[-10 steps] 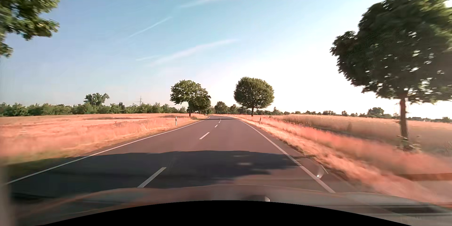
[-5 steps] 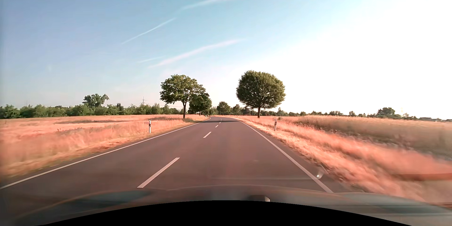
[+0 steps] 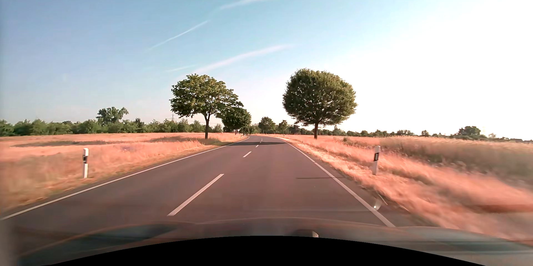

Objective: Follow the waypoints while adhering to traffic rules and regulations

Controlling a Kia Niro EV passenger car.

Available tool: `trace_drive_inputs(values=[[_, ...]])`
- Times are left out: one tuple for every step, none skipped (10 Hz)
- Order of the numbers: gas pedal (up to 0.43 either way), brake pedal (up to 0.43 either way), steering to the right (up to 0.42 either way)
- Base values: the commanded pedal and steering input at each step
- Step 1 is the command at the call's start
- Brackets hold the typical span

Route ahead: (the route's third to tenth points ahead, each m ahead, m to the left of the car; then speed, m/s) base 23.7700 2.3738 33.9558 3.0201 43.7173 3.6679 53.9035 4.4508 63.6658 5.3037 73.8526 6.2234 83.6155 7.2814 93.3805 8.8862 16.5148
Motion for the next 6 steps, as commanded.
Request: trace_drive_inputs(values=[[0.087, 0.000, -0.015], [0.087, 0.000, -0.014], [0.087, 0.000, -0.014], [0.087, 0.000, -0.014], [0.087, 0.000, -0.013], [0.087, 0.000, -0.012]])
